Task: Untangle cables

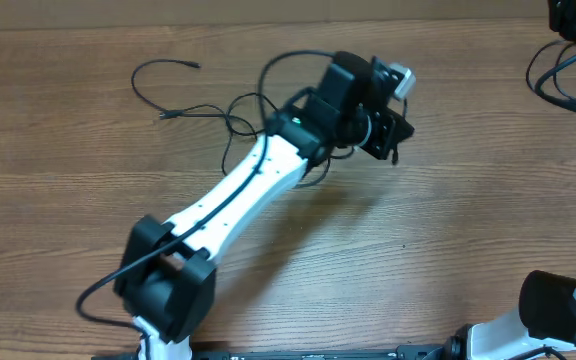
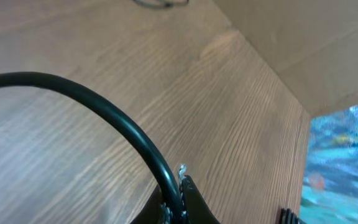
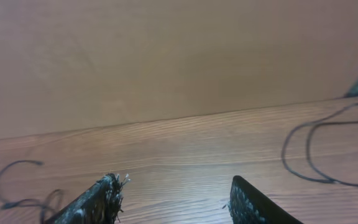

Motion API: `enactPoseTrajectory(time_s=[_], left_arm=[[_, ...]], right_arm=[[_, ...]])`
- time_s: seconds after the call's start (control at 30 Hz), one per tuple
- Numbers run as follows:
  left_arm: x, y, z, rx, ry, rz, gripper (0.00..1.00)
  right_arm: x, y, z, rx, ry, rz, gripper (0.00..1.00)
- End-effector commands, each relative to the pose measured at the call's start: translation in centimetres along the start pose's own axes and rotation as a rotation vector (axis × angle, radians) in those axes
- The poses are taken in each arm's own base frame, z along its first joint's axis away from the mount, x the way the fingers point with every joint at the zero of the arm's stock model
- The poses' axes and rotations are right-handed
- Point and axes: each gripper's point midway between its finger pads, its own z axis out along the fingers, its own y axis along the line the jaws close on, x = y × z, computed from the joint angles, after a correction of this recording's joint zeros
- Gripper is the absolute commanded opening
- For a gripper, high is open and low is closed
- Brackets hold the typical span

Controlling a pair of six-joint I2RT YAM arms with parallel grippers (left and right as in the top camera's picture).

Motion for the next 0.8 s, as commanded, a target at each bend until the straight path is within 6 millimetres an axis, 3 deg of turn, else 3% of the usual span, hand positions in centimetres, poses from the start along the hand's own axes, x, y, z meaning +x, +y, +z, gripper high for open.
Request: enactPoseTrajectory(time_s=[0.0, 0.13, 0.17, 0.2, 0.23, 0.27, 0.37, 0.4, 0.43, 0.47, 0.57, 0.67, 0.77], left_arm=[[2.3, 0.0, 3.6, 0.058, 0.066, -0.045, 0.04], [4.4, -0.9, 6.7, 0.1, 0.105, -0.076, 0.04], [4.7, -0.9, 7.1, 0.094, 0.11, -0.087, 0.09], [4.9, -0.7, 7.3, 0.073, 0.111, -0.104, 0.43], [5.1, -0.2, 7.3, 0.04, 0.113, -0.125, 0.9], [4.9, 0.2, 7.0, 0.004, 0.111, -0.144, 1.0], [3.3, 1.8, 5.1, -0.092, 0.109, -0.163, 1.0], [2.3, 2.1, 4.0, -0.122, 0.107, -0.153, 1.0], [1.4, 2.2, 3.0, -0.147, 0.104, -0.136, 1.0], [-0.1, 2.3, 1.3, -0.193, 0.093, -0.106, 1.0], [-4.6, 2.2, -4.1, -0.362, 0.023, -0.021, 1.0], [-9.4, 1.0, -11.3, -0.537, -0.106, 0.026, 1.0], [-12.3, 0.1, -18.4, -0.654, -0.237, -0.016, 1.0]], right_arm=[[-0.6, 1.6, -1.2, -0.078, -0.027, -0.007, 0.55], [-0.6, 1.6, -1.2, -0.078, -0.026, -0.007, 0.55], [-0.6, 1.6, -1.2, -0.078, -0.025, -0.006, 0.55], [-0.5, 1.6, -1.2, -0.079, -0.023, -0.005, 0.55], [-0.5, 1.6, -1.2, -0.079, -0.021, -0.005, 0.56], [-0.4, 1.6, -1.2, -0.078, -0.017, -0.003, 0.57], [-0.2, 1.6, -1.2, -0.078, -0.01, -0.001, 0.64], [-0.2, 1.6, -1.2, -0.078, -0.01, 0.0, 0.72], [-0.2, 1.6, -1.2, -0.078, -0.01, 0.0, 0.93], [-0.3, 1.6, -1.2, -0.078, -0.013, -0.001, 1.0], [-0.3, 1.6, -1.1, -0.078, -0.013, -0.001, 1.0], [-0.4, 1.7, -1.2, -0.08, -0.017, -0.003, 1.0], [-0.3, 2.7, -1.1, -0.145, -0.013, -0.003, 1.0]])
